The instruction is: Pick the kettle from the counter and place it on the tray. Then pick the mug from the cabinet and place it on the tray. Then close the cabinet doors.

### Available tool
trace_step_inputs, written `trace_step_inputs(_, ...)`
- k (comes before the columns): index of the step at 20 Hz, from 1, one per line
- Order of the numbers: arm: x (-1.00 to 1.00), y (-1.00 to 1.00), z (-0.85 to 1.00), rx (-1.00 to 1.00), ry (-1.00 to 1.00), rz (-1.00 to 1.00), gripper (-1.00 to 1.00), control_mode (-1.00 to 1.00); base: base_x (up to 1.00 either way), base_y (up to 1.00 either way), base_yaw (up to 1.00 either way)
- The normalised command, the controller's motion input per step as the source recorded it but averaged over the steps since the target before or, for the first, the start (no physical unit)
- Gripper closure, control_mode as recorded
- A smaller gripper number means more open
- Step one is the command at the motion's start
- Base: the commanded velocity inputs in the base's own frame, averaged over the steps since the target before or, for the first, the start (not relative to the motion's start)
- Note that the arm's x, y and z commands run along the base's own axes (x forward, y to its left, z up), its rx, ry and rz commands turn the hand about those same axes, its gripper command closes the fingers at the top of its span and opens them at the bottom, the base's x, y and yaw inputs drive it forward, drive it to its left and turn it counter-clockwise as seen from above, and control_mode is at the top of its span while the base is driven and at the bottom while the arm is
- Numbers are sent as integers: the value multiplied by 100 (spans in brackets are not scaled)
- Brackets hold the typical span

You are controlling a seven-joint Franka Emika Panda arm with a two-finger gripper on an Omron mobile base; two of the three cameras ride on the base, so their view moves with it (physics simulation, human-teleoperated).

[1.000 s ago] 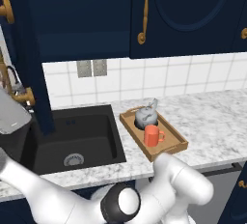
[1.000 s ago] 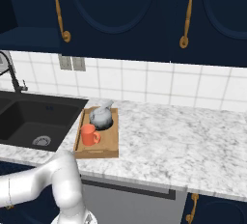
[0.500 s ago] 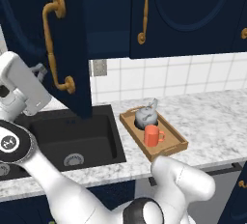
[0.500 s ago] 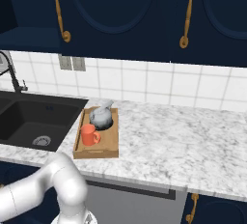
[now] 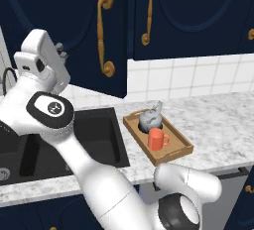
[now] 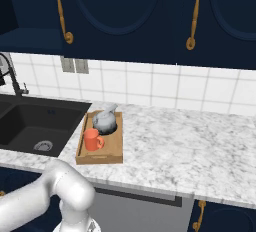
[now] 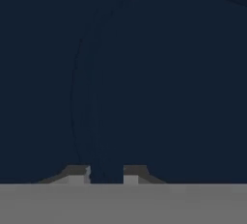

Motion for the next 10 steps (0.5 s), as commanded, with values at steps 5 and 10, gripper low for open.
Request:
trace_step_inputs(5,52,0,69,3,11,5,100,-100,0,0,0)
trace_step_inputs(10,48,-1,50,2,12,5,100,-100,0,0,0)
